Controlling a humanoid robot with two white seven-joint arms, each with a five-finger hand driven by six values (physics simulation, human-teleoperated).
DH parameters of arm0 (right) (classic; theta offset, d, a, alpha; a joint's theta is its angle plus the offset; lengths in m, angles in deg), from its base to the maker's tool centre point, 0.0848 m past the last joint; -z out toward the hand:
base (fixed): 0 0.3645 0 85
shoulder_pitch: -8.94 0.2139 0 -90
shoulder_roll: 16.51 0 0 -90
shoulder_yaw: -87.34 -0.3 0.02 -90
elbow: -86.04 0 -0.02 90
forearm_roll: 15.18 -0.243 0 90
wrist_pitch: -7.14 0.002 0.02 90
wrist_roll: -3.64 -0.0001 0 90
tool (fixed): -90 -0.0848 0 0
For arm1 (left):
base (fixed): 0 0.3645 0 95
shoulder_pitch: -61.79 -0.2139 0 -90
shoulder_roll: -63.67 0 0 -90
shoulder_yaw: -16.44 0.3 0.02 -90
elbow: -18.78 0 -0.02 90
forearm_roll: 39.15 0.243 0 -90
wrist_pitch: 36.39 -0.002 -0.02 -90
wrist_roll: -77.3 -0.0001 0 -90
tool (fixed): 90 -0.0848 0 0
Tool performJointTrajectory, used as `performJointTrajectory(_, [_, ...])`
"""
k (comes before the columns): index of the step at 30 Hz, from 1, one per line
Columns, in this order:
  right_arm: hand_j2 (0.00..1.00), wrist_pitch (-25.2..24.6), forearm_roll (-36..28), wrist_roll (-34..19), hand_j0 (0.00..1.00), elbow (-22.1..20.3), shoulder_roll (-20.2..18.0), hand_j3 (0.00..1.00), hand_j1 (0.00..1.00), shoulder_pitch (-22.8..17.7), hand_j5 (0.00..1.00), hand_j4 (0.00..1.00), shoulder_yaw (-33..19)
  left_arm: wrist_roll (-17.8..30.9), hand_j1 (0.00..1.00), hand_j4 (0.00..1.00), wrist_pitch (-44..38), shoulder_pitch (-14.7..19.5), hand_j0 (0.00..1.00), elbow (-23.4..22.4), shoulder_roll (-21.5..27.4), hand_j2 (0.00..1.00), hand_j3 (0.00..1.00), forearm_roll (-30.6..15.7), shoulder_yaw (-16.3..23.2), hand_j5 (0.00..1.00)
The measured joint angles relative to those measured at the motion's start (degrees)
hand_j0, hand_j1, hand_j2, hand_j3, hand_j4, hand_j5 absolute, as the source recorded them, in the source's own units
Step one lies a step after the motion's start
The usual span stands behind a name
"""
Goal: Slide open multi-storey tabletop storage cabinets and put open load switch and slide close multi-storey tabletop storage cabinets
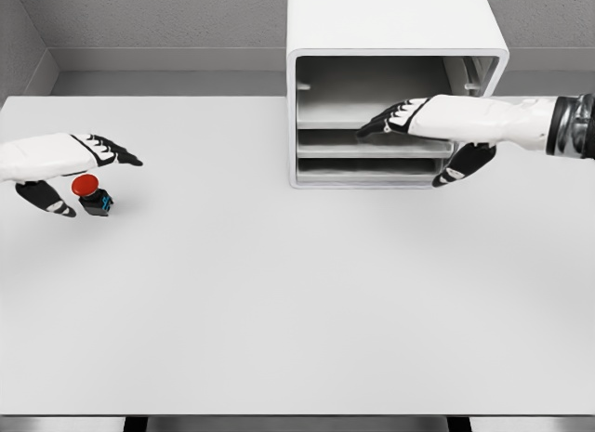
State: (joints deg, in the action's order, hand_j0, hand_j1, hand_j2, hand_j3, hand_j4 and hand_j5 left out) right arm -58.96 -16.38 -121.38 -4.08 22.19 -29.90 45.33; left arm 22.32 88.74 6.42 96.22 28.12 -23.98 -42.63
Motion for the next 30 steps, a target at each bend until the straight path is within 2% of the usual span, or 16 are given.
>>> performJointTrajectory(4, [1.00,-1.6,1.5,0.0,1.00,2.4,1.9,1.00,1.00,0.1,1.00,1.00,0.0,0.0,1.00,1.00,0.0,1.1,1.00,-4.0,-2.2,1.00,1.00,1.6,1.6,1.00])
performJointTrajectory(12, [1.00,-2.3,3.7,0.0,1.00,7.8,4.9,1.00,1.00,1.2,1.00,1.00,0.0,0.0,1.00,1.00,0.0,2.3,1.00,-7.4,-3.3,1.00,1.00,2.0,2.3,1.00])
performJointTrajectory(19, [1.00,-4.9,4.1,0.0,1.00,9.7,6.3,1.00,1.00,1.7,1.00,1.00,0.0,0.0,1.00,1.00,0.0,2.8,1.00,-10.5,-4.8,1.00,1.00,3.3,2.4,1.00])
performJointTrajectory(30, [1.00,-5.7,6.6,0.0,1.00,11.3,8.3,1.00,1.00,2.2,1.00,1.00,0.0,0.0,0.99,0.99,0.0,2.8,0.99,-11.4,-5.3,0.99,0.99,3.7,2.4,0.99])
